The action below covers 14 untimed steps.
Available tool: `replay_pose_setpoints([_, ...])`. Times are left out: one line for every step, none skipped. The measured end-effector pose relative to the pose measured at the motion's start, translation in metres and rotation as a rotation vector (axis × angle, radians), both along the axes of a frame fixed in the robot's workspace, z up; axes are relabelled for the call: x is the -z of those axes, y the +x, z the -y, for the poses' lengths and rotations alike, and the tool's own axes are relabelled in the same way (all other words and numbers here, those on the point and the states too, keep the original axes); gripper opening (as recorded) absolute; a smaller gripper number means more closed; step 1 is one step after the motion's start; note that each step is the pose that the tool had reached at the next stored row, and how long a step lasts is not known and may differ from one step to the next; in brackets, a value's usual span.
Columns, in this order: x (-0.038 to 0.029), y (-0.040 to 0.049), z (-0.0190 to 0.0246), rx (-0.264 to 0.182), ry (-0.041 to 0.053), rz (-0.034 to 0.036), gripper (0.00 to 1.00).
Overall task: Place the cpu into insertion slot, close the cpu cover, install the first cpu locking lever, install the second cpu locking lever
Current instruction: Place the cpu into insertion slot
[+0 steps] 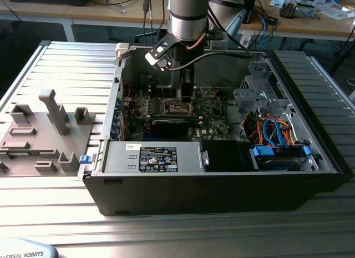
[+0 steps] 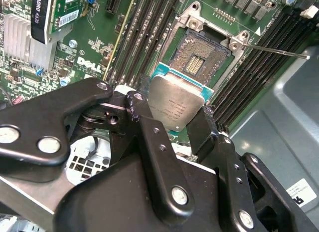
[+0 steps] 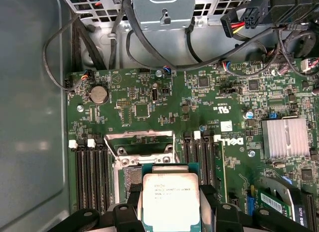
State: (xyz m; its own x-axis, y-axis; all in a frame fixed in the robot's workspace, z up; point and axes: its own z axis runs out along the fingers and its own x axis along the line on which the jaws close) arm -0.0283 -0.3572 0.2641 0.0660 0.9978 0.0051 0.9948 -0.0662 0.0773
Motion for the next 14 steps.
replay_pose_setpoints([0.0000,0.0000,0.0000,-0.001,0.0001,0.0000,0.54])
replay_pose_setpoints([0.0000,0.0000,0.0000,-0.001,0.0000,0.0000,0.54])
replay_pose_setpoints([0.0000,0.0000,0.0000,-0.002,0.0001,0.0000,0.54])
replay_pose_setpoints([0.0000,0.0000,0.0000,-0.002,0.0001,0.0000,0.54])
replay_pose_setpoints([0.0000,0.0000,0.0000,-0.002,0.0001,0.0000,0.54])
replay_pose_setpoints([0.0002,0.0000,0.0000,-0.003,0.0000,0.0000,0.54])
replay_pose_setpoints([0.0016,0.0000,0.0000,-0.003,0.0001,0.0000,0.54])
replay_pose_setpoints([0.0018,0.0000,0.0000,-0.003,0.0001,0.0000,0.54])
replay_pose_setpoints([0.0019,0.0000,0.0000,-0.003,0.0001,0.0000,0.54])
replay_pose_setpoints([0.0021,0.0000,0.0000,-0.003,0.0001,0.0000,0.54])
replay_pose_setpoints([0.0023,0.0000,0.0000,-0.003,0.0001,0.0000,0.54])
replay_pose_setpoints([0.0034,0.0000,0.0000,-0.003,0.0001,0.0000,0.54])
replay_pose_setpoints([0.0043,0.0000,0.0000,-0.003,0.0001,0.0000,0.54])
replay_pose_setpoints([0.0044,0.0000,0.0000,-0.003,0.0001,0.0000,0.54])
